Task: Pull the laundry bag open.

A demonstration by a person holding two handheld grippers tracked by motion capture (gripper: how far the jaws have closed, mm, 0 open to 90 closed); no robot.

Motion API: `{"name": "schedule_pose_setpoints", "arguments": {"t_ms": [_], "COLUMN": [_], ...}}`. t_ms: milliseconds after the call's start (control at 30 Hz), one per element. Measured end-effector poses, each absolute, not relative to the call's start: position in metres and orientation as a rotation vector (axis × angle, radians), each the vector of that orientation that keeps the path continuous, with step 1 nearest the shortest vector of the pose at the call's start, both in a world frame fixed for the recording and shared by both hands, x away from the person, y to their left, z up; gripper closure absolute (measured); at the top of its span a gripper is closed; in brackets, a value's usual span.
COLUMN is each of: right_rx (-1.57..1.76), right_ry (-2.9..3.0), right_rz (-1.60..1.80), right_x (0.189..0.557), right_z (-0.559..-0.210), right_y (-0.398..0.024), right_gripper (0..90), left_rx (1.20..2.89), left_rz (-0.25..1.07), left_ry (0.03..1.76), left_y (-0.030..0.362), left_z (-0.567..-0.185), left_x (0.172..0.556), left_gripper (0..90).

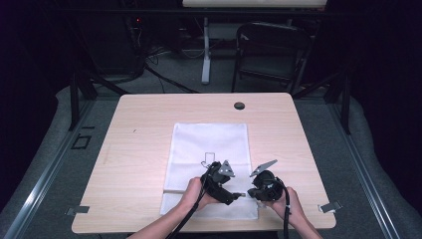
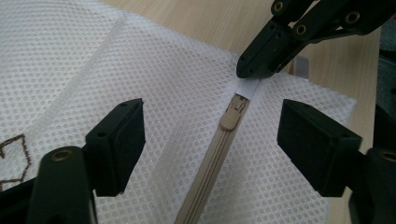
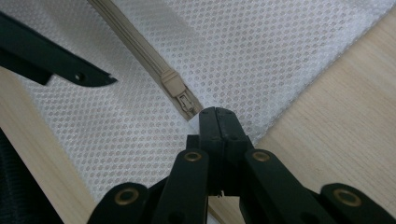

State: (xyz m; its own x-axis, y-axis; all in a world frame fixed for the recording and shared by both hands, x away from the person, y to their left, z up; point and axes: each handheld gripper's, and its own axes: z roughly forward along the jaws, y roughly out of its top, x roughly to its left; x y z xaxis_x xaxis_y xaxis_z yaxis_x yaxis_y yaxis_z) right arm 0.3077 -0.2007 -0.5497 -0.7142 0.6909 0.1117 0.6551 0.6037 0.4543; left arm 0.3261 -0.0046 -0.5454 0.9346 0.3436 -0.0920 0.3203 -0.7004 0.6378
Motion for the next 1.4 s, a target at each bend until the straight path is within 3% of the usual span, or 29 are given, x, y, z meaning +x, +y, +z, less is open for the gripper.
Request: {"name": "schedule_pose_setpoints", "arguments": {"t_ms": [700,1000,1400], "right_rx": [1.135,1.155,1.177], "right_ry": [2.756,2.764,2.754], "right_rz": [0.72,0.732,0.745], "right_x": [0.308,0.308,0.308], "right_z": [-0.556,-0.556,-0.557], "right_y": [-0.199,-0.2,-0.199], "right_gripper": [90.0,90.0,90.0], "left_rx": [2.45,2.461,2.456], "left_rz": [-0.002,0.005,-0.017], "left_ry": [0.354,0.331,0.339], "left_y": [-0.022,-0.024,-0.025], "left_z": [-0.564,-0.565,-0.567], "left_x": [0.327,0.326,0.328], "left_gripper": [70.8,80.5,81.3]}}
